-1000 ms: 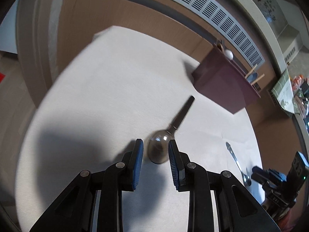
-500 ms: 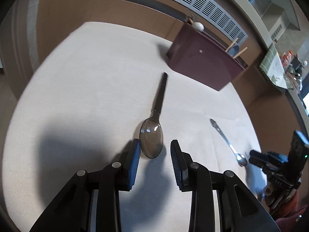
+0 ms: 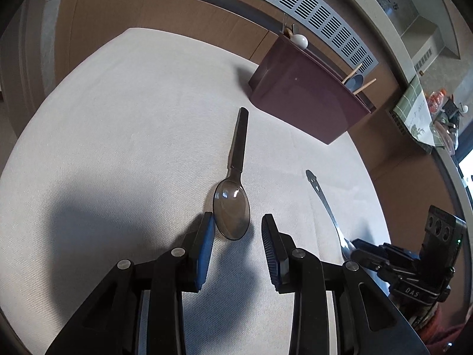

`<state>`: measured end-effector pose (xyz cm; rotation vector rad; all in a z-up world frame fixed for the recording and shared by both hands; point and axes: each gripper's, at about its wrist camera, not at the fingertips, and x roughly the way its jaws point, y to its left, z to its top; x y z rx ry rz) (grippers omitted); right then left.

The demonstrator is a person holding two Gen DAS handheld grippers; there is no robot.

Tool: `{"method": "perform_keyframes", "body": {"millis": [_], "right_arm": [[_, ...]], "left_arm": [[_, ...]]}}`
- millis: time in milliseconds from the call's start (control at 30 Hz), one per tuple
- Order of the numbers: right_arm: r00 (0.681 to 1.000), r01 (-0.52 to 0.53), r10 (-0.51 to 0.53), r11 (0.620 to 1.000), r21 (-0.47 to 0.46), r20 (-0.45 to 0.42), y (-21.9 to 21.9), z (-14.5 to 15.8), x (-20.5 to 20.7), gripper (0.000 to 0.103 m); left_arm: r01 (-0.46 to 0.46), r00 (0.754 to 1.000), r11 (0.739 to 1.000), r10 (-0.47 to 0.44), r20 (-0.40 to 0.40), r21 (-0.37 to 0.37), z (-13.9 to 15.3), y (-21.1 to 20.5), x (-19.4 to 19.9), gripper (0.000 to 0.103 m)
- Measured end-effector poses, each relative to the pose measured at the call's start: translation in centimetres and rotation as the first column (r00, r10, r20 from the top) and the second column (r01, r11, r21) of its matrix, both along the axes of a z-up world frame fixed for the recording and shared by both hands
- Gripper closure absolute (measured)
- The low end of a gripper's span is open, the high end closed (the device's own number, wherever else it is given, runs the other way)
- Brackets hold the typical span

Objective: Organize utensils
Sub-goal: 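Move the left tool to the translucent spoon while the right tool approaches the smiley metal spoon, then close the right tool on the smiley spoon handle while the left tool grips the translucent spoon handle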

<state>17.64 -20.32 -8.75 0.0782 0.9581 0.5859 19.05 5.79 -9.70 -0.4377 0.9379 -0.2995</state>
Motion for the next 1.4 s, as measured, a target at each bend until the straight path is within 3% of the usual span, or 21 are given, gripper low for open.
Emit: {"method": "perform_keyframes", "body": {"millis": [300, 467, 500, 600, 733, 867, 967, 1100, 1167, 1233, 1400], "right_arm": [[0.988, -0.093, 0.115, 0.976, -0.196, 0.103, 5.0, 0.3, 2.3, 0.075], [0.985, -0.058, 0.098, 0.962, -0.267, 0.139, 6.9, 0.3, 6.3, 0.075], [0.987, -0.042, 0.081, 0.963, -0.267, 0.136, 7.1, 0.3, 7.0, 0.075], [0.992, -0.035, 0.066, 0.963, -0.266, 0.108, 7.7, 0.4, 7.9, 0.067], [0.992, -0.061, 0.087, 0.965, -0.256, 0.093, 7.6, 0.4, 7.5, 0.062], [0.989, -0.101, 0.125, 0.962, -0.255, 0.079, 7.2, 0.5, 7.3, 0.062], [0.988, -0.106, 0.131, 0.962, -0.253, 0.084, 7.0, 0.6, 7.0, 0.062], [0.987, -0.112, 0.137, 0.963, -0.244, 0.088, 6.2, 0.6, 6.3, 0.064], [0.988, -0.106, 0.129, 0.966, -0.235, 0.086, 5.5, 0.7, 6.1, 0.066], [0.990, -0.093, 0.114, 0.969, -0.230, 0.082, 4.8, 0.7, 5.8, 0.067], [0.994, -0.037, 0.060, 0.972, -0.232, 0.090, 2.6, 0.6, 4.6, 0.070]], "left_arm": [[-0.016, 1.000, 1.000, 0.016, -0.001, 0.026, 0.1, -0.3, 0.1, 0.069], [-0.035, 0.999, 0.999, 0.034, -0.021, -0.017, -0.2, 0.2, 0.4, 0.070], [-0.036, 0.999, 0.999, 0.035, -0.023, -0.014, -0.2, 0.2, 0.5, 0.072], [-0.049, 0.999, 0.997, 0.050, -0.012, 0.067, 0.0, -0.1, 0.4, 0.091], [-0.113, 0.992, 0.984, 0.103, 0.075, 0.135, 1.6, 0.8, 0.3, 0.097], [-0.182, 0.958, 0.953, 0.116, 0.262, 0.242, 5.8, 1.4, -0.6, 0.097], [-0.174, 0.949, 0.950, 0.092, 0.302, 0.258, 7.5, 1.8, -0.6, 0.097], [-0.029, 0.976, 0.972, -0.022, 0.216, 0.232, 6.4, 1.0, 1.2, 0.092], [0.040, 0.985, 0.975, -0.076, 0.157, 0.219, 5.2, 0.1, 2.4, 0.081], [0.087, 0.985, 0.966, -0.120, 0.126, 0.245, 4.4, -1.2, 3.6, 0.071], [0.184, 0.979, 0.921, -0.204, 0.023, 0.342, 2.2, -4.8, 8.0, 0.071]]}}
